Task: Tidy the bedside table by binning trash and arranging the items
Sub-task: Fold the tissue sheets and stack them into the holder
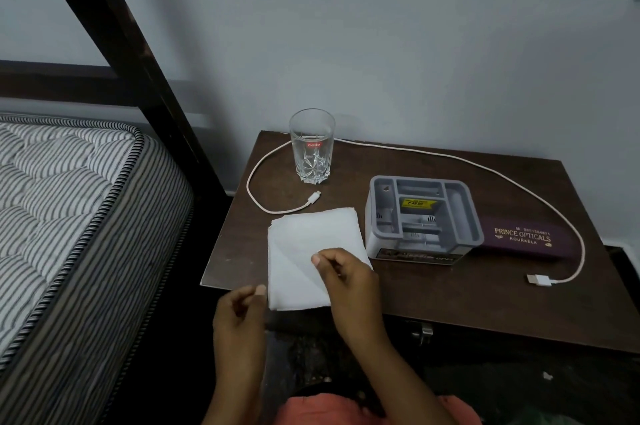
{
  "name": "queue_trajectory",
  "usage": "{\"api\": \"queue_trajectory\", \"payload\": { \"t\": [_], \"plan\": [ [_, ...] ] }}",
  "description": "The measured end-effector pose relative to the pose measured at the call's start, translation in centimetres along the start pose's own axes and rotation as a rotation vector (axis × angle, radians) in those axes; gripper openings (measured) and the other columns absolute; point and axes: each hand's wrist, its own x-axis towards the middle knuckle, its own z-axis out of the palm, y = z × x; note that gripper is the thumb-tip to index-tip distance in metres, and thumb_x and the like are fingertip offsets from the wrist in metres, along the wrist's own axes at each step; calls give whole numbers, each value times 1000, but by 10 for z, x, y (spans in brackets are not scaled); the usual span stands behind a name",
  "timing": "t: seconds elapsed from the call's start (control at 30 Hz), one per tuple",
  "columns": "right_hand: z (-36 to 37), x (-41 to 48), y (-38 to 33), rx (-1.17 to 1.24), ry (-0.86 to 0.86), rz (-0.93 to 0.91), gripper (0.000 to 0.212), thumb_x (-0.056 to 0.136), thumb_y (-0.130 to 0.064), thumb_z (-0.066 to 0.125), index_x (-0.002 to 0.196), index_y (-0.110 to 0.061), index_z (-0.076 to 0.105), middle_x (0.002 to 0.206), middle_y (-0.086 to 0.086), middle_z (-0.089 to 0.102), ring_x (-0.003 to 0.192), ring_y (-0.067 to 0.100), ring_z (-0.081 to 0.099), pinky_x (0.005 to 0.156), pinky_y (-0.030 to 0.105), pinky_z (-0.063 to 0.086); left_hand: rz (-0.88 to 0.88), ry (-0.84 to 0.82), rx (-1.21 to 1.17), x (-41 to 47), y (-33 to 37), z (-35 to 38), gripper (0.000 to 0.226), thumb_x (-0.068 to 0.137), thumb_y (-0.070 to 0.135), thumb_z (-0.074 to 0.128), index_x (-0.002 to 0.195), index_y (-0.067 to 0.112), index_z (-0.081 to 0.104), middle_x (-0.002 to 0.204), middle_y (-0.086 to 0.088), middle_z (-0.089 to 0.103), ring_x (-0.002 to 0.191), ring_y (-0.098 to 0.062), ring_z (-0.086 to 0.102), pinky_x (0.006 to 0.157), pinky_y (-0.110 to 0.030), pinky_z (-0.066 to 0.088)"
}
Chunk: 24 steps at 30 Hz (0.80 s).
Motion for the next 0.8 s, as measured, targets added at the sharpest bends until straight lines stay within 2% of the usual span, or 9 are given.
{"api": "queue_trajectory", "payload": {
  "t": [0.07,0.13,0.2,0.3,0.37,0.5,0.6,0.67,0.8],
  "plan": [
    [-6,1,-4,-64,40,-117,11,88,-16,61,80,-16,69,76,-13,65,78,0,60,67,7,42,-54,-104,-69,1,22,4,24,95,31,48,99,12,62,103,-15,66,89,-23,62,74,-31,53],
    [-9,0,-8,-210,10,-273,12,90,-18,58,83,-16,68,82,-11,65,82,2,58,73,8,41,-261,-338,-183,12,45,15,46,93,50,39,104,11,61,101,-13,67,86,-22,65,64,-28,57],
    [-10,-3,-10,-351,-76,-393,17,92,-24,51,87,-18,66,88,-7,65,84,2,57,79,8,38,-346,-451,-142,26,59,28,56,86,60,46,107,10,60,103,-13,67,80,-22,67,54,-26,57],
    [-10,-10,-12,-416,-145,-409,23,92,-32,48,94,-19,66,96,-7,65,88,2,56,83,7,35,-205,-433,31,41,69,46,26,85,27,66,87,2,63,84,-20,63,52,-17,61,42,-18,49],
    [-17,-15,-16,-368,-108,-339,24,92,-35,47,98,-21,67,99,-11,64,92,0,55,84,7,37,-72,-439,160,47,74,53,16,85,15,67,78,0,63,78,-19,61,50,-17,56,45,-19,46],
    [-52,-23,-36,-173,125,-160,13,91,-34,54,89,-31,66,91,-17,66,90,-5,60,76,5,42,65,-538,172,32,102,46,19,86,17,65,69,8,65,70,-10,68,50,-11,62,47,-21,49],
    [-80,-28,-55,136,162,117,8,87,-32,62,85,-29,70,86,-12,73,84,-5,64,74,8,46,81,-652,80,3,130,26,22,83,26,66,85,4,69,86,-14,74,73,-25,69,67,-35,56],
    [-93,-30,-63,479,37,346,22,79,-43,67,96,-29,67,98,-8,73,91,2,67,85,21,49,61,-726,-4,-22,145,8,33,79,30,65,96,2,69,96,-16,74,85,-30,70,78,-40,56],
    [-99,-42,-85,960,-382,636,70,76,-64,56,121,-11,61,112,7,66,92,17,64,91,36,50,3,-840,-152,-69,156,-22,31,82,26,58,100,4,71,98,-17,73,81,-25,72,66,-32,61]
  ]
}}
